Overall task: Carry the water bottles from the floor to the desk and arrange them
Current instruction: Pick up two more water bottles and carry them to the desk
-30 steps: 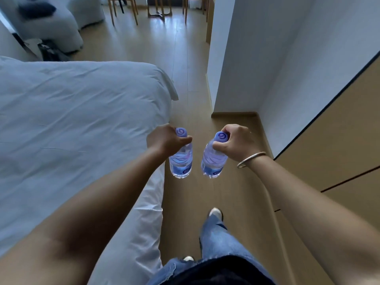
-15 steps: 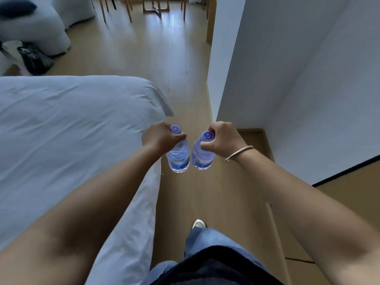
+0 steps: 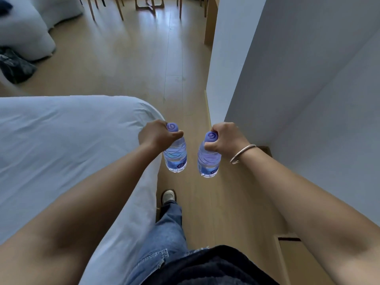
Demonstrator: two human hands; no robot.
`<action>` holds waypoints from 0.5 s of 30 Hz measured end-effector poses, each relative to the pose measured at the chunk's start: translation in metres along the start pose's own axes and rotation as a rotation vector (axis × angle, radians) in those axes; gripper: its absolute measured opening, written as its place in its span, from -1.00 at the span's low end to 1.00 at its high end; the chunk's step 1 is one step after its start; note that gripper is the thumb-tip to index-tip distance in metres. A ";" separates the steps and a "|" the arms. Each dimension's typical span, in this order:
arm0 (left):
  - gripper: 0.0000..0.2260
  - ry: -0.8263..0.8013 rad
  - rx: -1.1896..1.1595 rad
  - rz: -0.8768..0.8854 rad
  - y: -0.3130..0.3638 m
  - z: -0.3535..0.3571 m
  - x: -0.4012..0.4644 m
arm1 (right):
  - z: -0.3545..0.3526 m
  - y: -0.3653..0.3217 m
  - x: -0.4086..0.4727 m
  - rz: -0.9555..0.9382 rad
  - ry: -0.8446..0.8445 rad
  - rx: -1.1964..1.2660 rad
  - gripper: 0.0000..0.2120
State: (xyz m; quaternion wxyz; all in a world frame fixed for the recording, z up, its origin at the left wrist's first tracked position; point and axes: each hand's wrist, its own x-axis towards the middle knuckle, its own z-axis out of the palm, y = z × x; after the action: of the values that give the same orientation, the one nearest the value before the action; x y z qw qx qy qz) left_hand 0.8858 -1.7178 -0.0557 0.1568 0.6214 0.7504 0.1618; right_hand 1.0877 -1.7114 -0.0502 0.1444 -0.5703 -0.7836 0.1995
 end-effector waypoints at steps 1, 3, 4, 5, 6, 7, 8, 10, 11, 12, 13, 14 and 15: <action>-0.61 -0.005 0.001 0.007 -0.001 -0.001 0.021 | 0.001 0.001 0.019 0.005 -0.003 -0.006 -0.73; -0.62 -0.013 0.002 0.031 -0.003 -0.003 0.066 | 0.002 0.001 0.059 0.013 0.013 -0.020 -0.73; -0.63 -0.015 -0.001 0.040 -0.003 -0.006 0.086 | 0.001 0.001 0.077 0.014 0.029 -0.024 -0.73; -0.63 -0.018 -0.009 0.046 -0.003 -0.010 0.109 | 0.000 0.000 0.098 0.018 0.039 -0.023 -0.73; -0.62 -0.024 -0.016 0.047 -0.004 -0.014 0.132 | -0.002 -0.001 0.119 0.020 0.044 -0.020 -0.74; -0.60 -0.031 -0.021 0.048 -0.004 -0.020 0.156 | -0.003 -0.004 0.140 0.026 0.045 -0.018 -0.74; -0.58 -0.038 -0.022 0.057 -0.005 -0.025 0.179 | -0.005 -0.006 0.161 0.034 0.046 -0.016 -0.75; -0.58 -0.048 -0.026 0.087 -0.006 -0.033 0.219 | -0.009 -0.010 0.196 0.037 0.055 -0.014 -0.75; -0.59 -0.053 -0.031 0.098 -0.006 -0.037 0.239 | -0.011 -0.012 0.214 0.034 0.069 -0.010 -0.74; -0.61 -0.060 -0.037 0.100 -0.007 -0.040 0.257 | -0.013 -0.013 0.231 0.034 0.083 -0.008 -0.74; -0.61 -0.065 -0.042 0.098 -0.008 -0.043 0.274 | -0.014 -0.015 0.247 0.030 0.098 -0.008 -0.74; -0.61 -0.069 -0.043 0.095 -0.009 -0.045 0.287 | -0.016 -0.016 0.261 0.026 0.110 -0.008 -0.74; -0.60 -0.074 -0.046 0.090 -0.010 -0.047 0.302 | -0.018 -0.016 0.276 0.028 0.116 -0.002 -0.75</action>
State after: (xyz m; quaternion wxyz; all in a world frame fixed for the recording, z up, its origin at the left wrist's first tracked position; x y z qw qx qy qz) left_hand 0.8029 -1.4247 -0.0285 0.1914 0.6564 0.7113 0.1628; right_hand 0.9973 -1.4502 -0.0269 0.1862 -0.5919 -0.7662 0.1673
